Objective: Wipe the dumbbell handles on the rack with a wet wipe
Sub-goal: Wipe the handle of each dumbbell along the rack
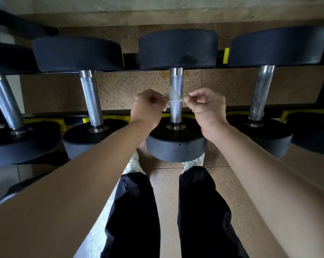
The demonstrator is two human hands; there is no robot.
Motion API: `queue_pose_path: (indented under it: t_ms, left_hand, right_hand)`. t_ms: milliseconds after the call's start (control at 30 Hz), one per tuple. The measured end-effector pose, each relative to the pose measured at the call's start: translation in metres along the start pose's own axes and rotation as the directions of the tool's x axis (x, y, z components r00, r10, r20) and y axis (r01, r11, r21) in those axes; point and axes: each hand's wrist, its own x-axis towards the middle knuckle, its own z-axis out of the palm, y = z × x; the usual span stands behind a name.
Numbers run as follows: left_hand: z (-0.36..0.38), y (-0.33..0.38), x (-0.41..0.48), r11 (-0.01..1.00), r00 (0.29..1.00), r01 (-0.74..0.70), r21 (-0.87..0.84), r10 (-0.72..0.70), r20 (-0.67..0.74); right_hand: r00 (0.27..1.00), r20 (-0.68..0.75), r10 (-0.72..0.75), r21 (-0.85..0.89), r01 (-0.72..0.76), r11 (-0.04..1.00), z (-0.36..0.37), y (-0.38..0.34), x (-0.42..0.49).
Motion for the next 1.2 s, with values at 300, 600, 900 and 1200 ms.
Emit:
queue_pose_path:
  t_ms: [300, 600, 900, 1200]
  left_hand:
    - [0.002, -0.016, -0.011, 0.959, 0.993, 0.016, 0.284, -0.049, 0.11]
    - [0.001, -0.011, -0.011, 0.872, 0.975, 0.142, 0.469, -0.206, 0.087]
    - [0.007, -0.002, -0.019, 0.86, 0.961, 0.225, 0.458, -0.273, 0.04]
    - [-0.001, -0.006, -0.023, 0.951, 0.947, 0.021, 0.309, -0.118, 0.297]
  right_hand:
    - [0.999, 0.046, 0.027, -0.322, -0.011, 0.947, -0.018, 0.016, -0.005]
    - [0.962, 0.248, 0.114, -0.589, 0.056, 0.806, -0.015, 0.004, -0.007]
    - [0.951, 0.265, 0.161, -0.633, 0.045, 0.773, -0.017, -0.006, -0.008]
    - [0.966, 0.182, 0.186, -0.662, -0.019, 0.749, -0.027, -0.002, -0.003]
